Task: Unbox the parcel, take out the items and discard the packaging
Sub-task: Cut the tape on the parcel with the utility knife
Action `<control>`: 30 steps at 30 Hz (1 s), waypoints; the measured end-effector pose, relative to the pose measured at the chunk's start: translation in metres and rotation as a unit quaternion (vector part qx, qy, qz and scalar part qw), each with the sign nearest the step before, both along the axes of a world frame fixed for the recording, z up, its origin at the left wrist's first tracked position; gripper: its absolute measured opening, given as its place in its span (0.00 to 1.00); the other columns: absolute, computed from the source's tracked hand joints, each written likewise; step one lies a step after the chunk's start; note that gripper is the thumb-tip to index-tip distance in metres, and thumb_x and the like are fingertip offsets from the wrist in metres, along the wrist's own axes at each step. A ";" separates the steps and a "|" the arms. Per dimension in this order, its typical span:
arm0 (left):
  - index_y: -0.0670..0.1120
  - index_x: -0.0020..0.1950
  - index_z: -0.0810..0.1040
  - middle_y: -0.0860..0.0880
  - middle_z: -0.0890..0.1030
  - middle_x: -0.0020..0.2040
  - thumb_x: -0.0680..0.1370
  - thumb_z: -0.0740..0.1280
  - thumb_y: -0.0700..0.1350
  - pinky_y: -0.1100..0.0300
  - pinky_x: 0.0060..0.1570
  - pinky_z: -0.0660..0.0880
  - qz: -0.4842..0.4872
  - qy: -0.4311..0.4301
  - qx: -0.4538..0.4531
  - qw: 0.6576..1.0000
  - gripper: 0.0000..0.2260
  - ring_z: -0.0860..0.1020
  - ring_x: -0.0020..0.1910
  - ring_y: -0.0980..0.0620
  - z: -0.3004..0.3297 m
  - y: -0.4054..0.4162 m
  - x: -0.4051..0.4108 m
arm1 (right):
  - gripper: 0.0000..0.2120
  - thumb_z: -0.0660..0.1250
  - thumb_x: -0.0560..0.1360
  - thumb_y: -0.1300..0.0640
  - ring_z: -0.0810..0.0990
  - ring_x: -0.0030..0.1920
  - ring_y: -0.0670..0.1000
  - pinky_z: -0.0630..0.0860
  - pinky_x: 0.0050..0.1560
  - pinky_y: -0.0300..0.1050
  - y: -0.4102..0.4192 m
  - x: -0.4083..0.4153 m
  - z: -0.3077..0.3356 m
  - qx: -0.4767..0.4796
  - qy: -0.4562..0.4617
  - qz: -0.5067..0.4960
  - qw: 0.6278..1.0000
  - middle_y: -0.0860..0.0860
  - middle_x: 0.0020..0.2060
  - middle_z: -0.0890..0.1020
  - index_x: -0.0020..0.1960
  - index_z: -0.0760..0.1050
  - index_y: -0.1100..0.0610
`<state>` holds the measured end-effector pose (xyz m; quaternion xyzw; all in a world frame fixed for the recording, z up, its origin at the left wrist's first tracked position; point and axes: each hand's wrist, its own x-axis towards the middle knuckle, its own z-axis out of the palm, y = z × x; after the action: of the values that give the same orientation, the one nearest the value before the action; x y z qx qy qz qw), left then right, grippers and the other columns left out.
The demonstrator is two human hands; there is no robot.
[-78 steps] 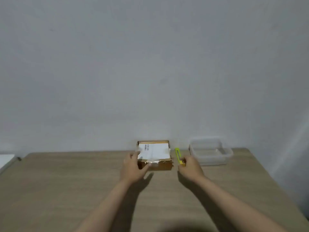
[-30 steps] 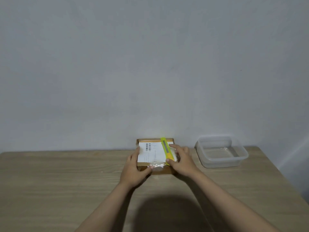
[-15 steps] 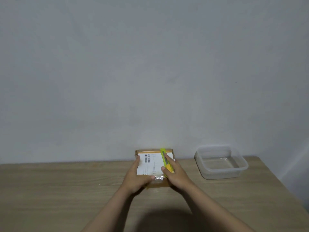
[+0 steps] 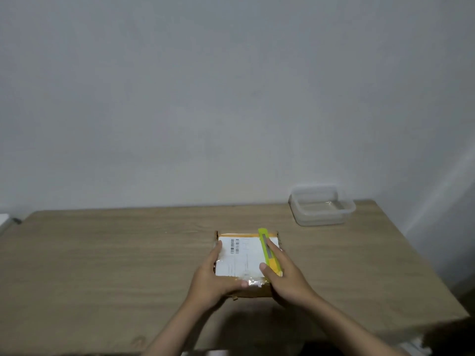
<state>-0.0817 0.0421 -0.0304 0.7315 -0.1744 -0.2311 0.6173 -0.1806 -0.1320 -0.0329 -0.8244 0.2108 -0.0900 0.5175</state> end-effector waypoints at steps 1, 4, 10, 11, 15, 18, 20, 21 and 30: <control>0.48 0.73 0.64 0.57 0.77 0.55 0.55 0.83 0.37 0.74 0.39 0.72 -0.001 -0.004 0.005 1.000 0.50 0.77 0.44 0.71 -0.003 0.007 -0.010 | 0.28 0.65 0.76 0.50 0.60 0.74 0.49 0.62 0.72 0.50 0.005 -0.010 -0.001 0.004 -0.002 0.001 1.000 0.47 0.72 0.65 0.69 0.57 0.31; 0.52 0.71 0.65 0.59 0.77 0.55 0.54 0.84 0.40 0.74 0.40 0.72 0.001 -0.010 0.021 1.000 0.49 0.77 0.46 0.69 -0.012 0.022 -0.031 | 0.28 0.66 0.75 0.51 0.62 0.72 0.46 0.62 0.72 0.49 0.019 -0.034 -0.005 0.015 -0.002 0.003 1.000 0.46 0.71 0.67 0.68 0.58 0.31; 0.50 0.73 0.64 0.52 0.75 0.64 0.51 0.83 0.49 0.75 0.46 0.71 -0.004 -0.023 0.057 0.998 0.53 0.77 0.54 0.62 -0.020 0.033 -0.044 | 0.26 0.65 0.75 0.48 0.56 0.76 0.49 0.55 0.76 0.51 0.025 -0.045 -0.006 0.040 0.014 -0.001 0.999 0.47 0.73 0.65 0.69 0.61 0.34; 0.51 0.73 0.64 0.51 0.75 0.64 0.52 0.83 0.48 0.76 0.47 0.71 -0.001 -0.027 0.064 0.998 0.52 0.77 0.56 0.59 -0.021 0.033 -0.044 | 0.24 0.64 0.76 0.49 0.52 0.77 0.51 0.51 0.76 0.47 0.024 -0.044 -0.004 0.039 0.020 0.000 0.999 0.48 0.74 0.64 0.70 0.61 0.36; 0.52 0.73 0.63 0.53 0.73 0.64 0.56 0.83 0.47 0.82 0.51 0.65 0.001 -0.068 0.086 0.994 0.49 0.72 0.63 0.58 -0.025 0.033 -0.046 | 0.23 0.60 0.79 0.60 0.52 0.76 0.51 0.53 0.66 0.34 0.018 -0.045 0.004 0.001 0.043 0.014 0.999 0.50 0.72 0.66 0.73 0.62 0.49; 0.54 0.73 0.63 0.56 0.71 0.66 0.56 0.82 0.51 0.81 0.54 0.62 -0.001 -0.075 0.092 0.993 0.49 0.69 0.64 0.61 -0.027 0.033 -0.047 | 0.24 0.59 0.78 0.65 0.65 0.68 0.44 0.57 0.60 0.28 0.016 -0.052 0.011 -0.024 0.053 0.018 0.998 0.51 0.70 0.69 0.72 0.64 0.54; 0.55 0.72 0.63 0.55 0.71 0.67 0.55 0.81 0.54 0.74 0.59 0.65 0.001 -0.075 0.095 0.993 0.49 0.69 0.65 0.60 -0.028 0.033 -0.047 | 0.23 0.60 0.77 0.66 0.66 0.64 0.43 0.59 0.58 0.28 0.011 -0.057 0.014 -0.031 0.064 0.021 0.997 0.51 0.68 0.71 0.71 0.65 0.56; 0.55 0.73 0.63 0.54 0.72 0.68 0.54 0.80 0.56 0.69 0.61 0.66 0.003 -0.075 0.096 0.993 0.50 0.70 0.65 0.59 -0.028 0.033 -0.048 | 0.23 0.61 0.76 0.67 0.68 0.65 0.45 0.60 0.59 0.29 0.008 -0.059 0.015 -0.031 0.065 0.019 0.997 0.52 0.67 0.72 0.70 0.66 0.56; 0.55 0.73 0.63 0.52 0.73 0.67 0.57 0.82 0.52 0.67 0.60 0.66 0.002 -0.087 0.102 0.991 0.48 0.70 0.64 0.58 -0.030 0.033 -0.047 | 0.19 0.62 0.76 0.68 0.84 0.31 0.55 0.76 0.30 0.35 -0.004 -0.092 0.031 0.070 -0.023 -0.098 0.992 0.61 0.39 0.82 0.66 0.71 0.56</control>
<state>-0.1284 0.0755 -0.0606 0.8085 -0.2014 -0.1823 0.5220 -0.2728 -0.1357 -0.0014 -0.7594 0.2845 -0.1446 0.5670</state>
